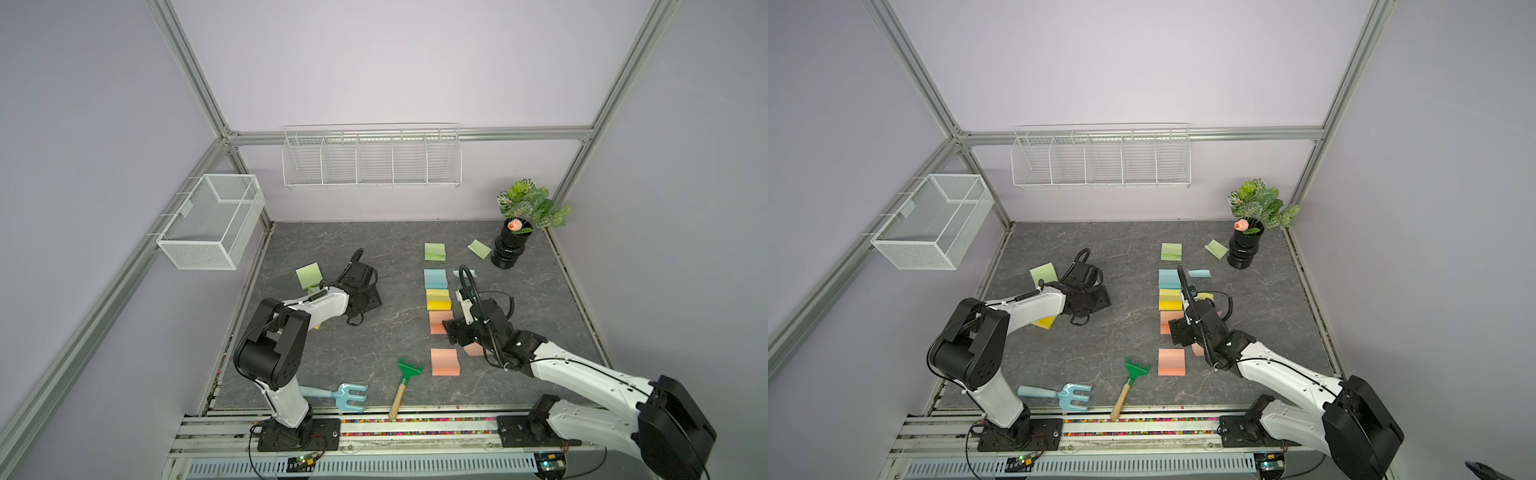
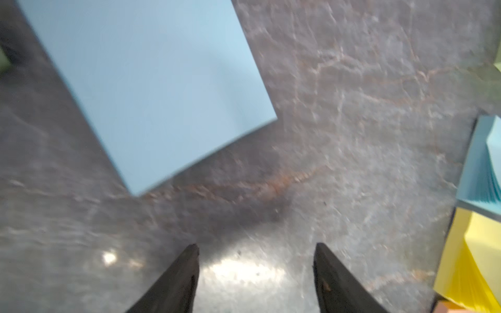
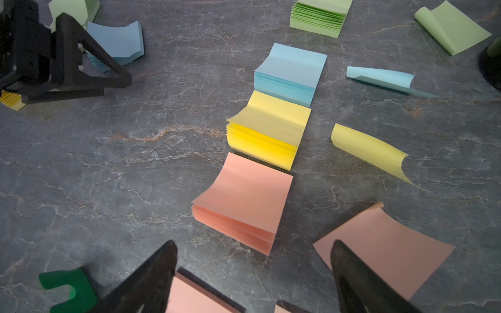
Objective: Tear off pages from different memo pads
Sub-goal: Move the memo pad to the center of the board.
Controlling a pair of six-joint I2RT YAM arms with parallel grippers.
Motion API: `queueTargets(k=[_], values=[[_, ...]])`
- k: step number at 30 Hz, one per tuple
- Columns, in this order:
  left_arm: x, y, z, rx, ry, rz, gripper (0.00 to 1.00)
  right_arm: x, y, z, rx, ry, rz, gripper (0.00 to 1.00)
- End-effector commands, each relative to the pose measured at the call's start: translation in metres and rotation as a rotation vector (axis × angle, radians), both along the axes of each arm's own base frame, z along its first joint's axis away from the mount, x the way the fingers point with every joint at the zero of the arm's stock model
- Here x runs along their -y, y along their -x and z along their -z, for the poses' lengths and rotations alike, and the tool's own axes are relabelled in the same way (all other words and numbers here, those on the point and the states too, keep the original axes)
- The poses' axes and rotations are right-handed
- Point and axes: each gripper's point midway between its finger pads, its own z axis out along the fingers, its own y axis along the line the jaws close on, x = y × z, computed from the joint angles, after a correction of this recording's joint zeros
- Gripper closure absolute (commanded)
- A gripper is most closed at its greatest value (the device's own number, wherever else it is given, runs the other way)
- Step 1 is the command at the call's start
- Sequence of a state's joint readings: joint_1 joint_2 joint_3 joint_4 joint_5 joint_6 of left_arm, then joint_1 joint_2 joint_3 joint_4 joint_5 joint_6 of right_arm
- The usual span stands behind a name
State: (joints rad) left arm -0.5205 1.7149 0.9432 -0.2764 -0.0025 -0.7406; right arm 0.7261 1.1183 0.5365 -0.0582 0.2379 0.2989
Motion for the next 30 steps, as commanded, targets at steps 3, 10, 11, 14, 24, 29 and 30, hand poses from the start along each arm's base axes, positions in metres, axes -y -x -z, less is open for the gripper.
queueTargets(k=[3, 10, 11, 14, 24, 29, 30], values=[[0.037, 0.028, -0.020, 0.045, 0.137, 0.010, 0.29, -0.004, 0.001, -0.011, -0.003, -0.026, -0.017, 0.11], [0.024, 0.031, -0.058, 0.139, 0.057, 0.050, 0.26, -0.008, 0.001, -0.016, -0.019, -0.012, -0.028, 0.10], [0.018, 0.029, -0.061, 0.151, 0.027, 0.050, 0.26, -0.010, 0.001, -0.018, -0.023, -0.013, -0.034, 0.09], [-0.003, 0.009, -0.067, 0.179, -0.010, 0.013, 0.26, -0.017, 0.002, -0.021, -0.035, -0.027, -0.054, 0.06], [-0.073, -0.089, -0.064, 0.174, -0.367, -0.046, 0.25, -0.018, 0.004, -0.008, -0.030, 0.009, -0.077, 0.07], [-0.088, -0.112, -0.032, 0.050, -0.369, -0.014, 0.32, -0.017, 0.004, -0.005, -0.016, 0.017, -0.081, 0.08], [-0.088, -0.114, -0.028, 0.042, -0.352, -0.012, 0.33, -0.018, 0.005, -0.004, -0.019, 0.017, -0.086, 0.08]])
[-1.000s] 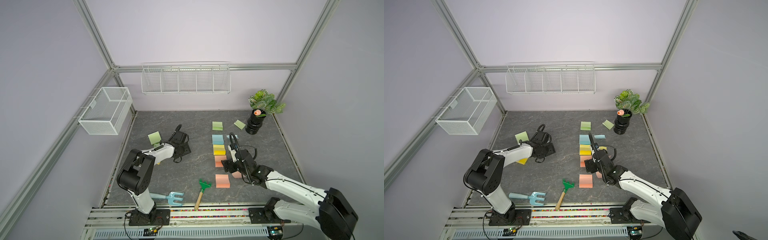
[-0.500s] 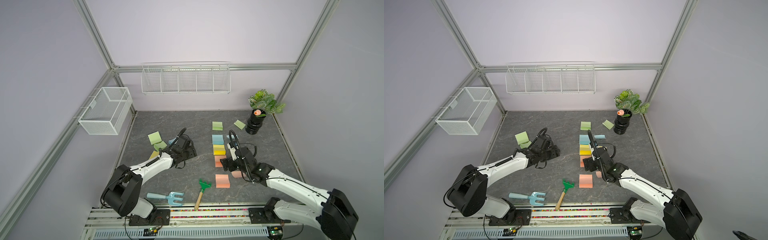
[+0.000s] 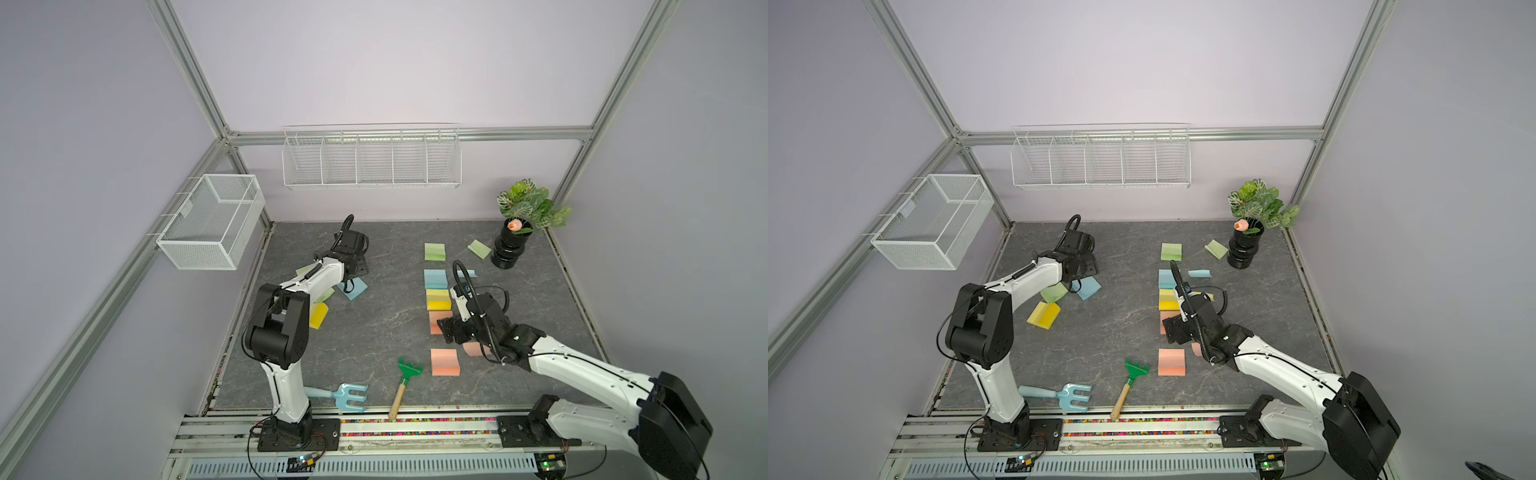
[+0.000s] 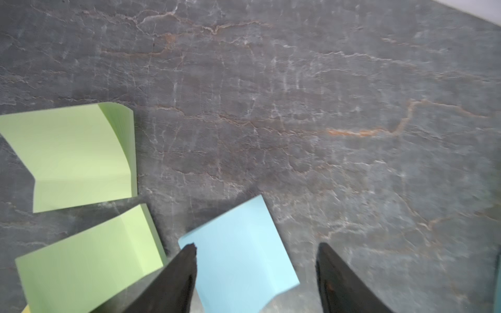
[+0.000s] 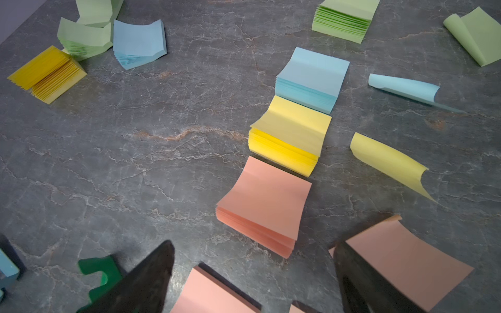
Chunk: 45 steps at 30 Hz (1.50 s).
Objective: Tear off pages from different memo pads
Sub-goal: Move the memo pad to the center of the board.
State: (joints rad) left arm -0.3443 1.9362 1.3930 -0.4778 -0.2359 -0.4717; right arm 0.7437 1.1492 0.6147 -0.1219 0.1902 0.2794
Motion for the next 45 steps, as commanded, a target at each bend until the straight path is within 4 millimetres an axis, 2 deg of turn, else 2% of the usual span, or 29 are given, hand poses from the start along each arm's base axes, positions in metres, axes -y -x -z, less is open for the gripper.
queueTargets(k=[1, 6, 13, 17, 23, 27, 30, 36, 40, 45], values=[[-0.015, 0.004, 0.020, -0.105, -0.030, 0.040, 0.34, -0.001, 0.003, 0.007, 0.004, 0.015, -0.023, 0.08], [-0.006, -0.009, 0.027, -0.115, -0.022, 0.106, 0.34, -0.008, 0.007, 0.004, -0.013, -0.020, -0.047, 0.09], [0.002, -0.018, 0.045, -0.167, -0.022, 0.173, 0.33, -0.006, 0.011, -0.004, 0.000, -0.040, -0.051, 0.11], [0.001, -0.008, 0.056, -0.223, -0.013, 0.152, 0.35, -0.004, 0.011, -0.007, 0.010, -0.041, -0.048, 0.11], [0.000, 0.020, 0.056, -0.219, 0.070, 0.076, 0.44, -0.003, 0.012, -0.010, 0.018, -0.045, -0.046, 0.11], [0.000, 0.043, 0.059, -0.226, 0.060, 0.027, 0.46, -0.004, 0.012, -0.010, 0.015, -0.050, -0.049, 0.11], [0.009, 0.065, 0.061, -0.225, 0.079, 0.011, 0.46, -0.004, 0.012, -0.009, 0.012, -0.048, -0.048, 0.11], [0.036, 0.103, 0.065, -0.218, 0.211, -0.014, 0.45, -0.005, 0.013, -0.008, 0.007, -0.053, -0.051, 0.11], [0.061, 0.125, 0.051, -0.168, 0.286, -0.009, 0.42, -0.003, 0.013, -0.007, 0.008, -0.042, -0.046, 0.11], [0.095, 0.142, 0.033, -0.131, 0.418, 0.022, 0.38, -0.001, 0.012, -0.002, 0.000, -0.028, -0.038, 0.11]])
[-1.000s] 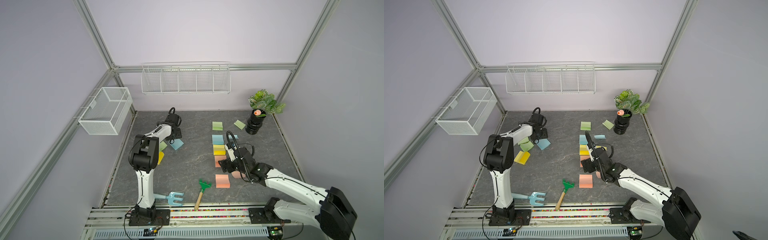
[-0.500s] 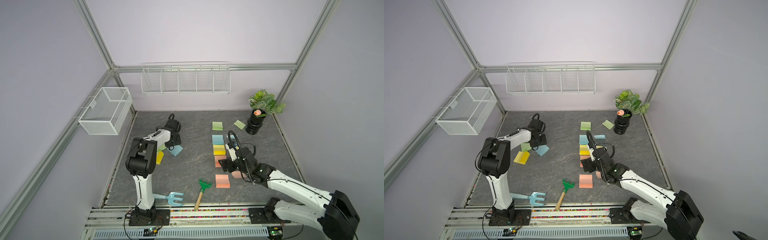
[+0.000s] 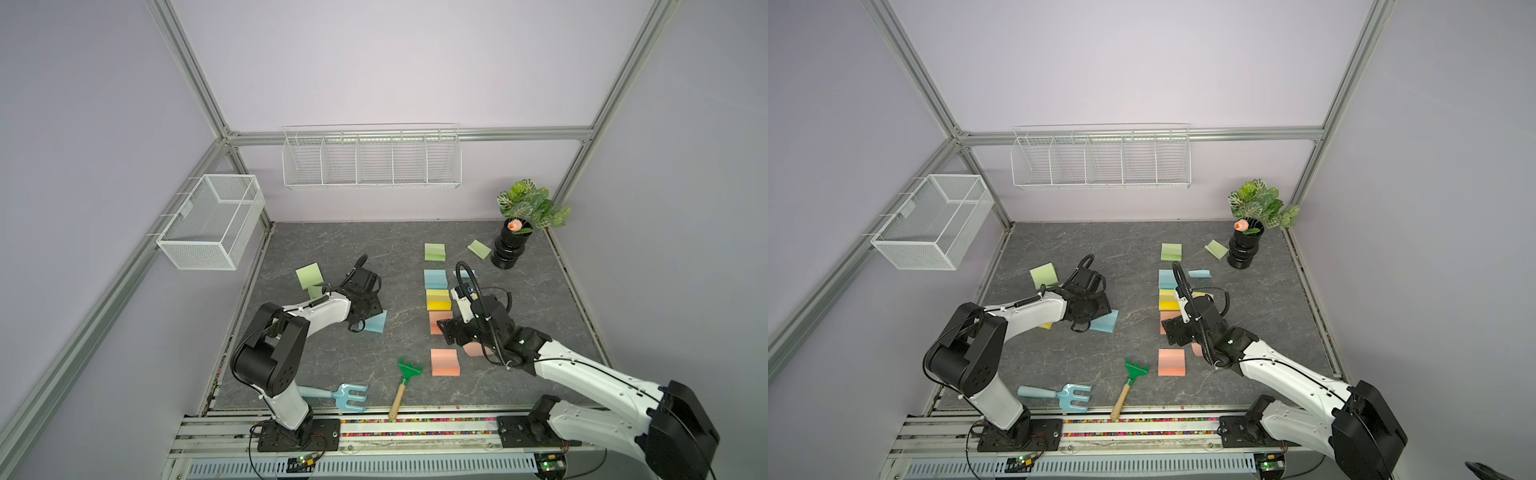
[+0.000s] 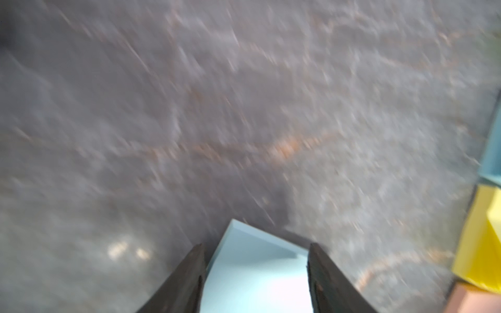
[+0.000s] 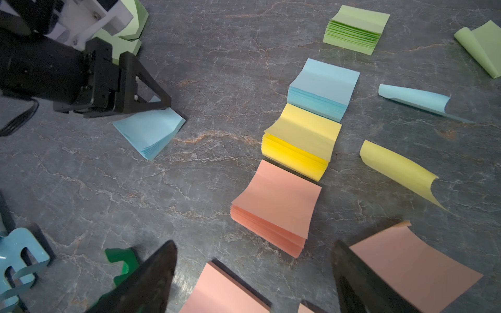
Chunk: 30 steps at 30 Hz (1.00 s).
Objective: Tear off pages from different memo pads
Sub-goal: Move the memo pad to the center of the board.
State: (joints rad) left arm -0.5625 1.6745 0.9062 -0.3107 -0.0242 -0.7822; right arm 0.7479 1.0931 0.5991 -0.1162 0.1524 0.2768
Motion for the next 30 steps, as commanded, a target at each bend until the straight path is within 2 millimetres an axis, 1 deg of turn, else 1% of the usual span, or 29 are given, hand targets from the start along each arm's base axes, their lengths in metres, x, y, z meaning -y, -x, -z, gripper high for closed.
queueTargets(k=[1, 4, 7, 11, 12, 13, 14, 16, 17, 18, 20, 23, 25, 27, 30], values=[[0.027, 0.003, -0.019, 0.028, 0.152, -0.033, 0.38, 0.004, 0.005, 0.012, -0.021, 0.028, -0.002, 0.11], [0.047, 0.012, -0.030, 0.035, 0.222, 0.012, 0.38, 0.005, 0.002, 0.016, -0.023, 0.049, 0.005, 0.11], [0.062, 0.022, -0.037, 0.037, 0.256, 0.051, 0.37, 0.004, 0.001, 0.021, -0.032, 0.066, 0.007, 0.11], [0.070, 0.034, -0.046, 0.045, 0.313, 0.082, 0.37, 0.002, 0.000, 0.024, -0.039, 0.062, 0.004, 0.11], [0.069, 0.036, -0.050, 0.052, 0.320, 0.083, 0.37, 0.001, 0.000, 0.023, -0.042, 0.059, 0.004, 0.11], [0.064, 0.037, -0.054, 0.069, 0.302, 0.082, 0.37, 0.001, 0.000, 0.023, -0.043, 0.058, 0.003, 0.11], [0.056, 0.037, -0.058, 0.087, 0.272, 0.080, 0.37, 0.001, 0.000, 0.022, -0.045, 0.056, 0.004, 0.11], [0.035, 0.039, -0.065, 0.128, 0.173, 0.072, 0.36, 0.000, 0.000, 0.020, -0.047, 0.052, 0.002, 0.10], [0.029, 0.040, -0.067, 0.138, 0.150, 0.077, 0.36, -0.001, 0.000, 0.020, -0.048, 0.052, 0.002, 0.10], [0.026, 0.044, -0.067, 0.135, 0.137, 0.095, 0.36, -0.001, 0.001, 0.021, -0.050, 0.054, 0.001, 0.10], [0.028, 0.050, -0.065, 0.119, 0.150, 0.133, 0.36, -0.001, 0.000, 0.022, -0.049, 0.061, 0.006, 0.10], [0.027, 0.058, -0.051, 0.084, 0.148, 0.145, 0.35, -0.001, -0.002, 0.024, -0.049, 0.066, 0.011, 0.10], [0.022, 0.059, -0.039, 0.072, 0.121, 0.143, 0.33, -0.003, -0.002, 0.026, -0.055, 0.067, 0.007, 0.10], [0.022, 0.057, -0.030, 0.052, 0.128, 0.142, 0.33, -0.004, -0.002, 0.027, -0.058, 0.069, 0.005, 0.10], [0.025, 0.054, -0.026, 0.044, 0.144, 0.141, 0.34, -0.005, -0.001, 0.031, -0.065, 0.078, 0.001, 0.10]])
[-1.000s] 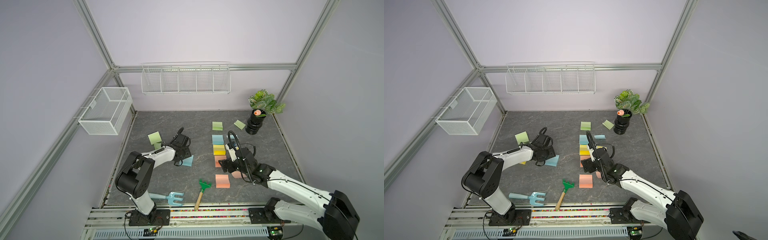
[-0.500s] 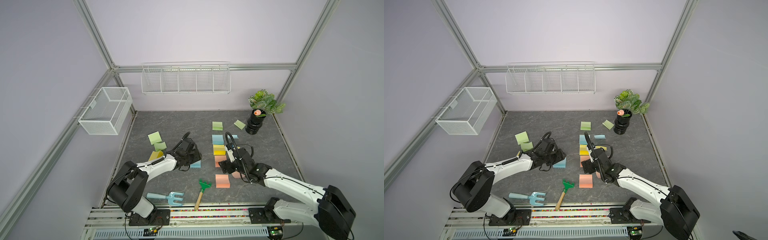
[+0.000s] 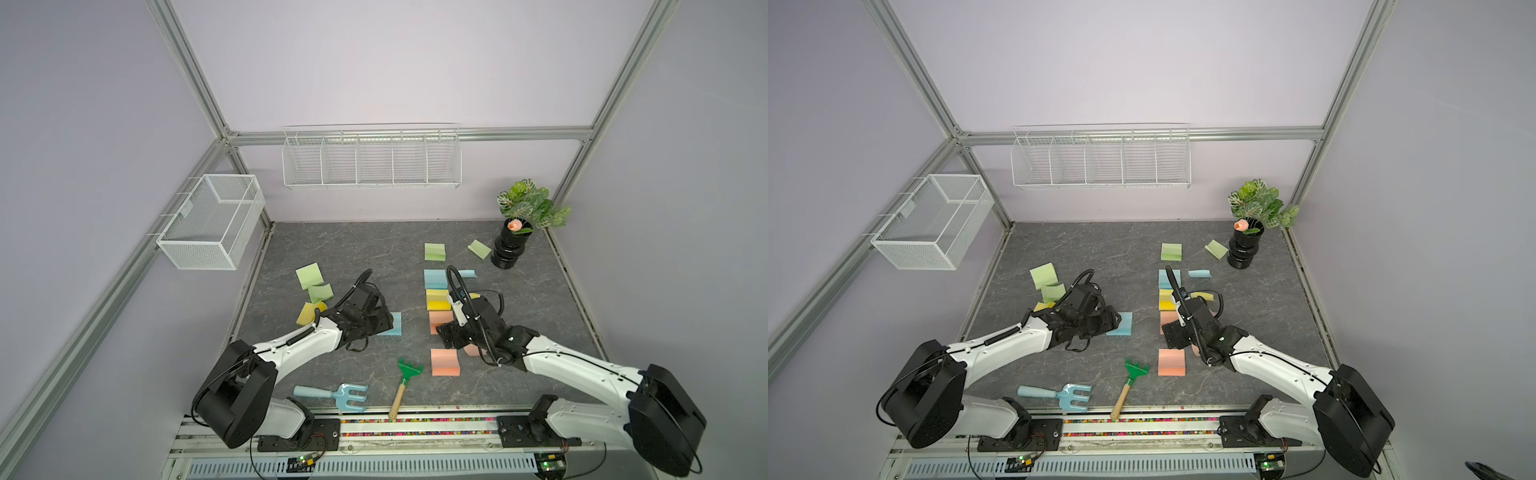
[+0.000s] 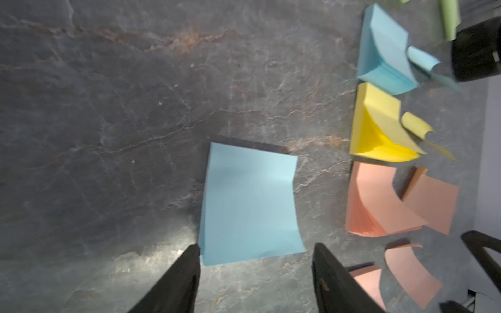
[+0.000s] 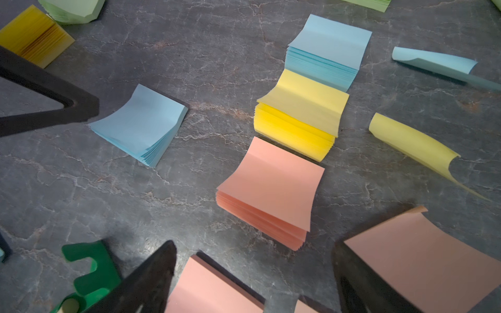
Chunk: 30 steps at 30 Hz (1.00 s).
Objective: Tear off pages from different memo pads
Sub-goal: Move the memo pad to the center of the board, then pick up the memo pad from the center of the board.
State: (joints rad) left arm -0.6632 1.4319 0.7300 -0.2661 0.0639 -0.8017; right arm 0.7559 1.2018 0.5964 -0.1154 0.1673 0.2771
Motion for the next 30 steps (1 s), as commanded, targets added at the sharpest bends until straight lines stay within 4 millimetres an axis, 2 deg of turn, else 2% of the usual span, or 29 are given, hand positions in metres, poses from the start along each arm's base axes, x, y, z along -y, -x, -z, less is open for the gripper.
queueTargets(k=[1, 4, 9, 13, 18, 21, 30], values=[[0.003, -0.004, 0.001, 0.007, 0.020, 0.006, 0.34, -0.005, -0.002, -0.003, 0.008, -0.002, -0.004, 0.11], [0.008, -0.005, 0.002, 0.007, 0.055, -0.003, 0.34, -0.003, -0.002, -0.001, 0.007, 0.013, -0.003, 0.11], [0.029, -0.001, 0.007, -0.022, 0.131, 0.019, 0.34, -0.002, -0.003, -0.002, 0.015, 0.020, -0.004, 0.11], [0.051, 0.001, -0.011, 0.007, 0.197, 0.055, 0.34, 0.000, -0.002, -0.003, 0.019, 0.025, -0.005, 0.11], [0.069, 0.002, -0.036, 0.043, 0.265, 0.096, 0.34, 0.002, -0.003, -0.005, 0.033, 0.022, 0.004, 0.11], [0.067, 0.002, -0.037, 0.049, 0.224, 0.125, 0.34, 0.004, -0.003, -0.007, 0.047, 0.022, 0.009, 0.11], [0.026, 0.005, -0.014, 0.075, -0.147, 0.274, 0.29, 0.004, -0.003, -0.011, 0.063, 0.006, 0.006, 0.11]])
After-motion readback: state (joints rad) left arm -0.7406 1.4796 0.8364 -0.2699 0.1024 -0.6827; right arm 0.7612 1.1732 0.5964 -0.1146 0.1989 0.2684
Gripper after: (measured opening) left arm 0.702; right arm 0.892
